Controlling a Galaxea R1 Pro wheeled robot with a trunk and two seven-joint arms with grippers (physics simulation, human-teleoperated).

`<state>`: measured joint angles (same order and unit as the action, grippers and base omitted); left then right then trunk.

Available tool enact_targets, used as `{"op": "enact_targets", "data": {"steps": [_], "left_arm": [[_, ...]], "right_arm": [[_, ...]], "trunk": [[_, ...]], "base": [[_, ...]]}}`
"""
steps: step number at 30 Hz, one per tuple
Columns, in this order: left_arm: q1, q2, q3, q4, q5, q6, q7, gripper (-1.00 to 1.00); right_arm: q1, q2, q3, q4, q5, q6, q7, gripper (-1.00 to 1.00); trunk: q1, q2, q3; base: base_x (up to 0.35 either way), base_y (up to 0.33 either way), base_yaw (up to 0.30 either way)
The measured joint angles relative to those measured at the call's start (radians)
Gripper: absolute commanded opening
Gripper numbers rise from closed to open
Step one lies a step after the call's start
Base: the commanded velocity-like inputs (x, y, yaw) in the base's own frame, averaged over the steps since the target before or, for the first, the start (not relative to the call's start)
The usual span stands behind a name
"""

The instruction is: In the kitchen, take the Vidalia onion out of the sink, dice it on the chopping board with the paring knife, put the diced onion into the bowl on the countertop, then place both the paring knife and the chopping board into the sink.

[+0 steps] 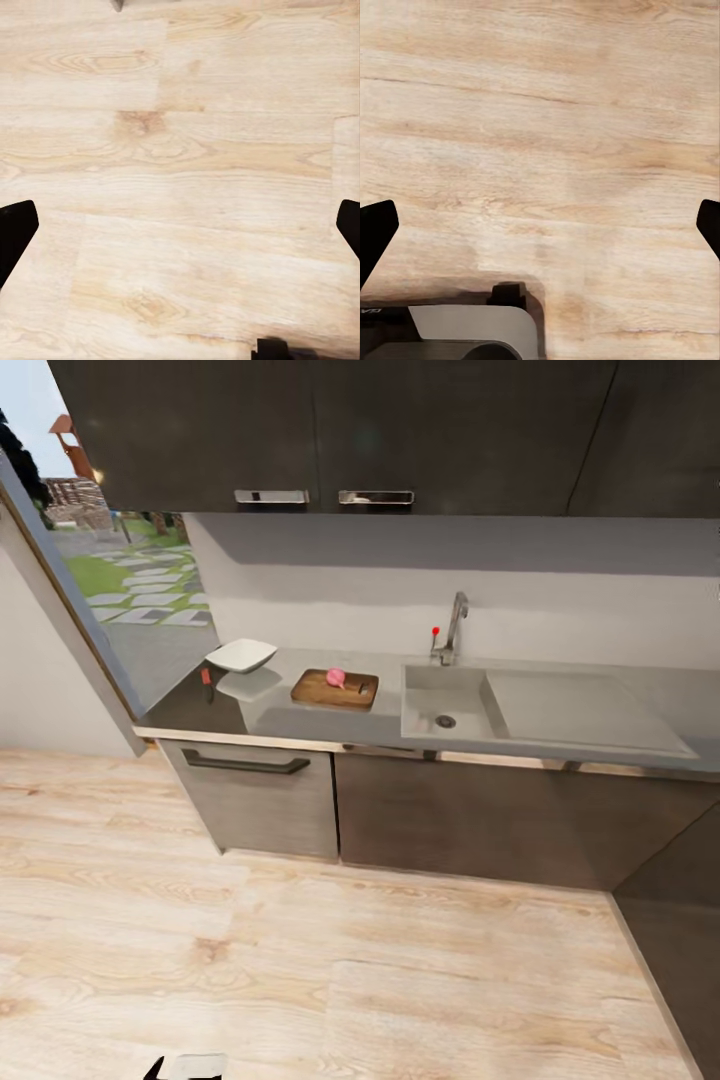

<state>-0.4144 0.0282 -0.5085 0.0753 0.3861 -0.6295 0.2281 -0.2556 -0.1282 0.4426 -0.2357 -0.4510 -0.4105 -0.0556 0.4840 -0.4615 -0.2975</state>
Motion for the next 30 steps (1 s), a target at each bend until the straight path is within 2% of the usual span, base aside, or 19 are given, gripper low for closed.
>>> {"op": "enact_targets", "data": {"steps": [30], "left_arm": [[0.0,0.0,0.0,0.0,0.0,0.0,0.0,1.0]], "right_arm": [[0.0,0.0,0.0,0.0,0.0,0.0,0.0,1.0]], "trunk": [[0.0,0.0,0.047]], "base": [[0.0,0.0,0.0]]}}
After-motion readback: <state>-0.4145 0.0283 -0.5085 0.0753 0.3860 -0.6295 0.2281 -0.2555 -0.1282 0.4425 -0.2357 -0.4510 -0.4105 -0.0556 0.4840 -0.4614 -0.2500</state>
